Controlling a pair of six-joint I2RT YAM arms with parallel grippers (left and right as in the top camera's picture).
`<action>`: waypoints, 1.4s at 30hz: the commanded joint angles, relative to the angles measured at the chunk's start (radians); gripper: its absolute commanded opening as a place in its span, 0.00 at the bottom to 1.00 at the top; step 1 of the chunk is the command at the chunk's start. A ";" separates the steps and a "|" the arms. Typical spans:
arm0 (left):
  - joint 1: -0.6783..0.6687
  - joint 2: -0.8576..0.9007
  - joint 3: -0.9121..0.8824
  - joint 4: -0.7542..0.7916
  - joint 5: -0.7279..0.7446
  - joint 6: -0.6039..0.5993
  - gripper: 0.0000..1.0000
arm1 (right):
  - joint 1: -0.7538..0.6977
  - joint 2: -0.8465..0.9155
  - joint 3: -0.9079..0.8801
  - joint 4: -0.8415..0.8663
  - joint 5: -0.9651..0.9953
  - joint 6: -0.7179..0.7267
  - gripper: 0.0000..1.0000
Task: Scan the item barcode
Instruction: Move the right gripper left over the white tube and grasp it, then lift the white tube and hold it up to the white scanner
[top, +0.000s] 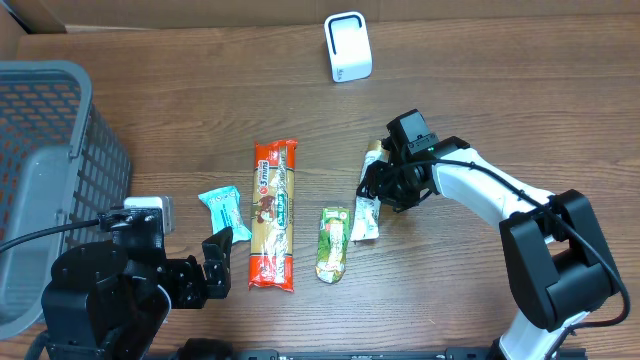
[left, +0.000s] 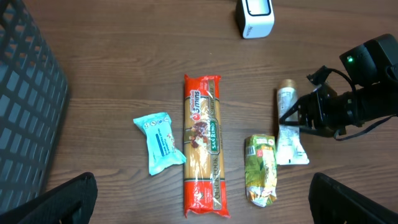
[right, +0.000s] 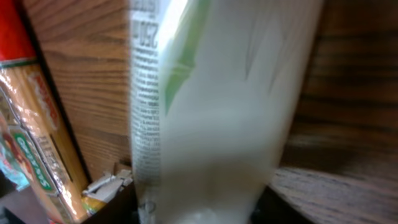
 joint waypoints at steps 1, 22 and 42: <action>0.004 -0.002 0.006 0.001 -0.006 0.019 1.00 | 0.006 0.004 0.014 0.000 0.017 0.020 0.27; 0.004 -0.002 0.006 0.001 -0.006 0.019 1.00 | -0.104 0.005 0.049 -0.048 -0.236 -0.412 0.18; 0.004 -0.002 0.006 0.001 -0.006 0.019 1.00 | -0.348 -0.337 0.093 -0.359 -0.836 -0.694 0.04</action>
